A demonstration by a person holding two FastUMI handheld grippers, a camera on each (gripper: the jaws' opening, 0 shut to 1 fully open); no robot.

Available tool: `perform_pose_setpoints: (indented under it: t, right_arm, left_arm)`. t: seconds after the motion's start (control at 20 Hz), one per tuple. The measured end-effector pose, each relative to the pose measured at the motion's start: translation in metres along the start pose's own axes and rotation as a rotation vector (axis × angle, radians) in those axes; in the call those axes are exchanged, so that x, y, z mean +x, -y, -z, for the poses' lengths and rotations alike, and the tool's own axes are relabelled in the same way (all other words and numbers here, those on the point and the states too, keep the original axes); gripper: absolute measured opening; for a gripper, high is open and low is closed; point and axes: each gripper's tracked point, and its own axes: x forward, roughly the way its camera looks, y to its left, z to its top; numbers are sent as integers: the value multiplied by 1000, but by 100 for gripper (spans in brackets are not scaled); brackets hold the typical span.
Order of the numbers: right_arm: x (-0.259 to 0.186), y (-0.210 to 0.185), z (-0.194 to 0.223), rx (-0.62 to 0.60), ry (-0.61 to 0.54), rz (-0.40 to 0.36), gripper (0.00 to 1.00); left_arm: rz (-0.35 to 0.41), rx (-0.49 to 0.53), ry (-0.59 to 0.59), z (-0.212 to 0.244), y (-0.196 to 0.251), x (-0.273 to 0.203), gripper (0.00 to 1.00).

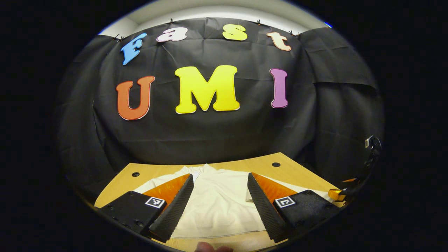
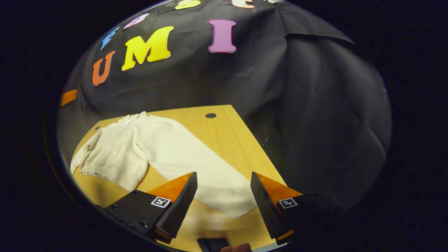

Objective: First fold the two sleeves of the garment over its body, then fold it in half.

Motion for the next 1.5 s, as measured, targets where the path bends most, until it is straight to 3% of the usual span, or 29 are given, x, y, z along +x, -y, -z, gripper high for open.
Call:
perform_pose_setpoints:
  t: [0.3, 0.7, 0.8, 0.85, 0.9, 0.95, 1.05, 1.1, 1.3, 1.5]
  right_arm:
    - [29, 25, 51, -29, -114, -10, 95]
    - [45, 21, 65, -18, -146, -46, 96]
    - [45, 26, 67, 0, -153, -40, 79]
    - [46, 25, 63, 30, -158, -41, 56]
    - [44, 23, 65, 63, -166, -46, 42]
    - [44, 22, 63, 101, -171, -52, 15]
    - [39, 21, 60, 170, -186, -60, 13]
    - [46, 20, 64, 193, -199, -60, 1]
    - [39, 16, 46, 230, -196, -62, 0]
    - [18, 8, -6, 243, -112, -75, 1]
  left_arm:
    - [-3, 28, -35, 11, 14, 2, 98]
    - [-9, 31, -53, 15, 21, 4, 98]
    - [-7, 32, -54, 16, 23, 4, 98]
    - [-6, 35, -52, 15, 22, 3, 98]
    - [-6, 37, -48, 14, 22, 3, 98]
    - [-6, 40, -45, 13, 21, 1, 98]
    - [-11, 40, -42, 13, 17, 0, 98]
    - [-18, 37, -43, 14, 13, 0, 98]
    - [-51, 28, -38, 15, -4, -3, 98]
    - [-79, 19, -18, 15, -29, -6, 98]
